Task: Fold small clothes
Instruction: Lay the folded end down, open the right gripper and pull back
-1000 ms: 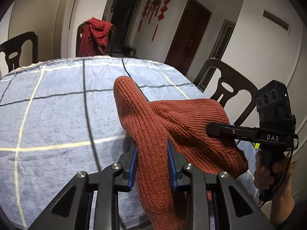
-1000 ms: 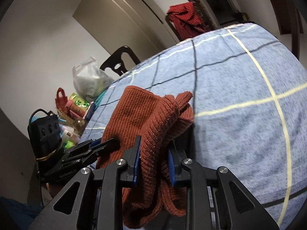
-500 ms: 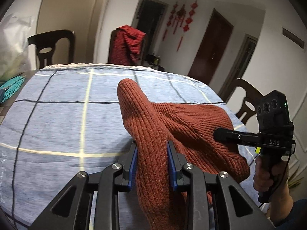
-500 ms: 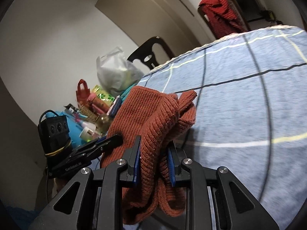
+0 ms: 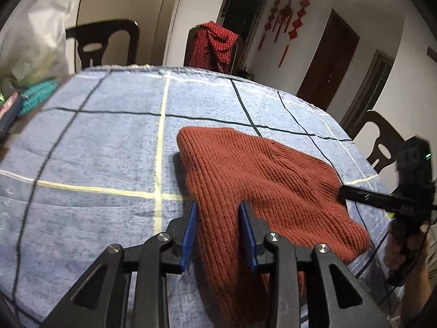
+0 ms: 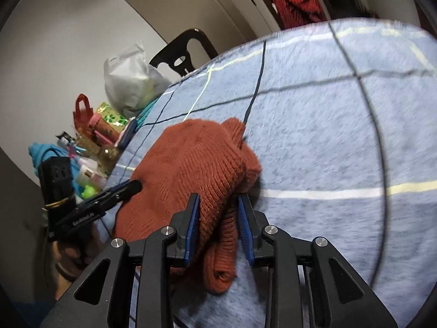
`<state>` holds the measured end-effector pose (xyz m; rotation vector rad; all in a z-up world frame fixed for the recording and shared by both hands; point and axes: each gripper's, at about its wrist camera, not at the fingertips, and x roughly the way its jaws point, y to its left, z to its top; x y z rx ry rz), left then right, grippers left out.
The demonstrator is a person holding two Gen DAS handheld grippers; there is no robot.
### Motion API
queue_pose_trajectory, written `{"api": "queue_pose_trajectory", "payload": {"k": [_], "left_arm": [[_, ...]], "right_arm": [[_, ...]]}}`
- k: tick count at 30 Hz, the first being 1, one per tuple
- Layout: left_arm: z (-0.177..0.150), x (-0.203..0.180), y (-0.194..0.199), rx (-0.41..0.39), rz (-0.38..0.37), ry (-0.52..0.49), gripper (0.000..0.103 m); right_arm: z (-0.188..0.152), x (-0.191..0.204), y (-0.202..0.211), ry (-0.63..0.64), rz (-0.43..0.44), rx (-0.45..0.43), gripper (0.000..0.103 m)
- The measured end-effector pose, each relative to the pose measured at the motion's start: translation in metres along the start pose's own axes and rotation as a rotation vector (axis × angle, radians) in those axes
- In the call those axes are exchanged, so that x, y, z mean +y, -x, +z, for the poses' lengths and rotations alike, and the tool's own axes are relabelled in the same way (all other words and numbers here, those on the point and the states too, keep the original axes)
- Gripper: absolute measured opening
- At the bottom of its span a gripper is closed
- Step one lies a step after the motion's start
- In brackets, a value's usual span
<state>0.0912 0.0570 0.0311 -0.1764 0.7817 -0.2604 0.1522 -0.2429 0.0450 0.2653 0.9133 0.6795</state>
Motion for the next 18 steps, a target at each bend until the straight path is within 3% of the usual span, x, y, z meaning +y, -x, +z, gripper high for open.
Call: {"api": "queue_pose_trajectory", "payload": {"k": [3, 6, 9, 14, 18], "left_arm": [[-0.008, -0.012, 0.016, -0.018, 0.06, -0.042, 0.035], [-0.016, -0.023, 0.031, -0.034, 0.072, -0.054, 0.035], [-0.028, -0.031, 0.038, -0.027, 0.073, -0.05, 0.035], [-0.036, -0.033, 0.027, 0.006, 0.111, -0.043, 0.035], [-0.038, -0.037, 0.028, 0.002, 0.132, -0.044, 0.035]], "right_arm": [[-0.007, 0.023, 0.02, 0.116, -0.022, -0.033, 0.028], [-0.019, 0.052, 0.026, 0.253, -0.047, -0.033, 0.028], [-0.035, 0.066, 0.019, 0.342, -0.081, -0.007, 0.009], [-0.044, 0.053, -0.002, 0.355, -0.151, 0.05, 0.007], [-0.045, 0.048, 0.002, 0.346, -0.154, 0.05, 0.007]]}}
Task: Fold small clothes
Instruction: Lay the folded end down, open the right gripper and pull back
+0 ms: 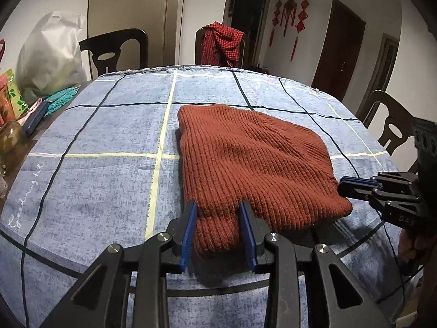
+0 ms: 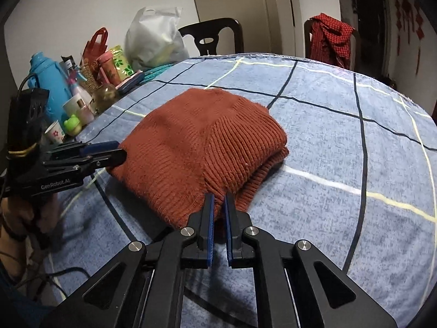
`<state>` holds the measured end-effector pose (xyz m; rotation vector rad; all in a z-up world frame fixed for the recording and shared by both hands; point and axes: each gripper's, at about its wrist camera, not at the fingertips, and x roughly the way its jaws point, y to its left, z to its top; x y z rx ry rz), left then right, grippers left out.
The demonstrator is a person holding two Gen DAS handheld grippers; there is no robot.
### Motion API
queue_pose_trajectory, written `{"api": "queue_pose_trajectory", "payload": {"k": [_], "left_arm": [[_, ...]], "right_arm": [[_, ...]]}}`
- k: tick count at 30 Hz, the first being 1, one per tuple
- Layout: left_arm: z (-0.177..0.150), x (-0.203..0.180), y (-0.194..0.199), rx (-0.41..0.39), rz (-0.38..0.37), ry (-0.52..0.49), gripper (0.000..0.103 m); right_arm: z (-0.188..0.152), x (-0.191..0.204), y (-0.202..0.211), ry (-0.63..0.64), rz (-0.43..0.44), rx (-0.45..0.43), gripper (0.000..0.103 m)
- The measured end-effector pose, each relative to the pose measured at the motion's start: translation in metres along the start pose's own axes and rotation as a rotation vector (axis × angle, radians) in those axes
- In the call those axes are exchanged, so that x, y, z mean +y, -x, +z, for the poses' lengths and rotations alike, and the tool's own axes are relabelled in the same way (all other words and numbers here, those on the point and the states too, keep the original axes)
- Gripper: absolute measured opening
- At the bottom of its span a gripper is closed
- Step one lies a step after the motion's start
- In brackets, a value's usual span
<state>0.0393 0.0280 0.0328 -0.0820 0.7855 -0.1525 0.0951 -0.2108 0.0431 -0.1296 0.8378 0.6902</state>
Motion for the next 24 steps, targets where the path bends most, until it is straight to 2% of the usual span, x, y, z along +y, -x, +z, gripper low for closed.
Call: {"api": "queue_pose_trajectory", "payload": {"k": [6, 8, 12, 16, 20, 24], "left_arm": [[-0.009, -0.003, 0.008, 0.013, 0.023, 0.012, 0.035], [-0.012, -0.004, 0.012, 0.013, 0.037, 0.013, 0.035], [-0.018, -0.004, 0.015, 0.018, 0.058, 0.021, 0.039], [-0.026, -0.002, 0.012, 0.039, 0.084, 0.025, 0.041], [-0.032, 0.001, 0.006, 0.072, 0.125, 0.023, 0.041], [-0.038, 0.005, 0.003, 0.093, 0.134, 0.034, 0.041]], "right_arm": [[-0.005, 0.005, 0.016, -0.008, -0.037, -0.004, 0.008], [-0.009, 0.004, 0.02, -0.02, -0.05, -0.002, 0.013], [-0.018, 0.005, 0.023, -0.033, -0.063, 0.01, 0.016], [-0.029, 0.012, 0.02, -0.007, -0.093, 0.035, 0.032], [-0.035, 0.016, 0.017, 0.017, -0.122, 0.052, 0.033], [-0.038, 0.019, 0.014, 0.036, -0.134, 0.059, 0.033]]}}
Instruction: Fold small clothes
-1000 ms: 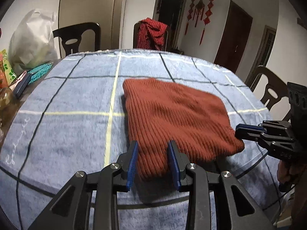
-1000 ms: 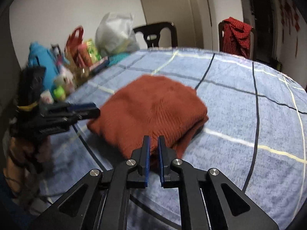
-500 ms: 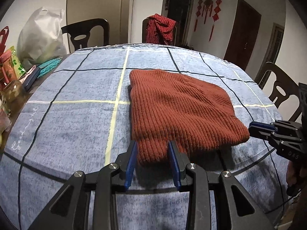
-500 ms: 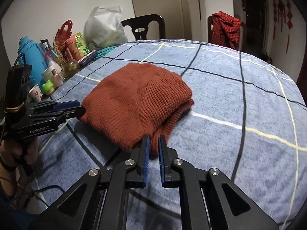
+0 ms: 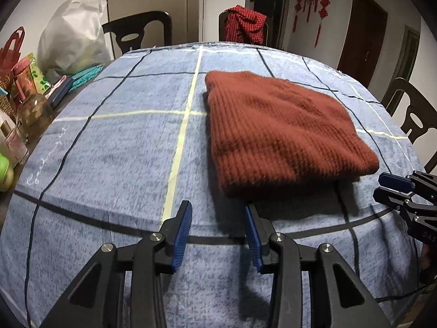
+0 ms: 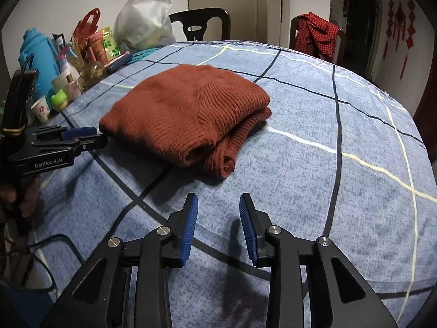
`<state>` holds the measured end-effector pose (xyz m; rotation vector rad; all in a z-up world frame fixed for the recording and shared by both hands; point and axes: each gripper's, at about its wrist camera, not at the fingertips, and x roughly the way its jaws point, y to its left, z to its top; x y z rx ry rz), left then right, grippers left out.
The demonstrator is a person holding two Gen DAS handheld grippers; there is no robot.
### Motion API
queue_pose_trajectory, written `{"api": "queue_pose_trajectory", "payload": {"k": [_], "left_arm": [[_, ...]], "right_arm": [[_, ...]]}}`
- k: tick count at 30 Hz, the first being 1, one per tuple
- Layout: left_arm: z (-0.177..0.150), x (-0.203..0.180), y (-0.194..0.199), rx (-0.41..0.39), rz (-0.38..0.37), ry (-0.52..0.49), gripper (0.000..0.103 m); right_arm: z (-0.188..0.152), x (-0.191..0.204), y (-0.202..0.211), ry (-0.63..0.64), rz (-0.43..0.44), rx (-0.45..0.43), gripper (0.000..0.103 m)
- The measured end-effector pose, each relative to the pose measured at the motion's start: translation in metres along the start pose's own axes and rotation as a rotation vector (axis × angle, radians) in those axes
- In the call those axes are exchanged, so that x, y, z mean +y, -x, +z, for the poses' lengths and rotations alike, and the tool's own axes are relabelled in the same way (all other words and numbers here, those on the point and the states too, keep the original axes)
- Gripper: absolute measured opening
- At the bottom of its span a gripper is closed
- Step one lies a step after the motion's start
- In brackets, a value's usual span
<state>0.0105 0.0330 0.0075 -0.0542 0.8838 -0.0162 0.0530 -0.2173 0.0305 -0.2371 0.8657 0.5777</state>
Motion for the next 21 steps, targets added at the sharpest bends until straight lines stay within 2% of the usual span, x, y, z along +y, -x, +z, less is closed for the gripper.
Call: {"api": "queue_pose_trajectory", "payload": {"k": [3, 12, 21], "left_arm": [[-0.004, -0.002, -0.001, -0.004, 0.008, -0.012, 0.042], [-0.008, -0.01, -0.001, -0.011, -0.001, -0.041, 0.057], [-0.009, -0.011, -0.001, -0.012, -0.003, -0.041, 0.058]], "right_arm": [[-0.002, 0.0, -0.008, -0.003, -0.011, 0.029, 0.033], [-0.003, 0.0, -0.011, 0.002, -0.023, 0.035, 0.035], [-0.003, 0.002, -0.012, -0.003, -0.018, 0.034, 0.035]]}}
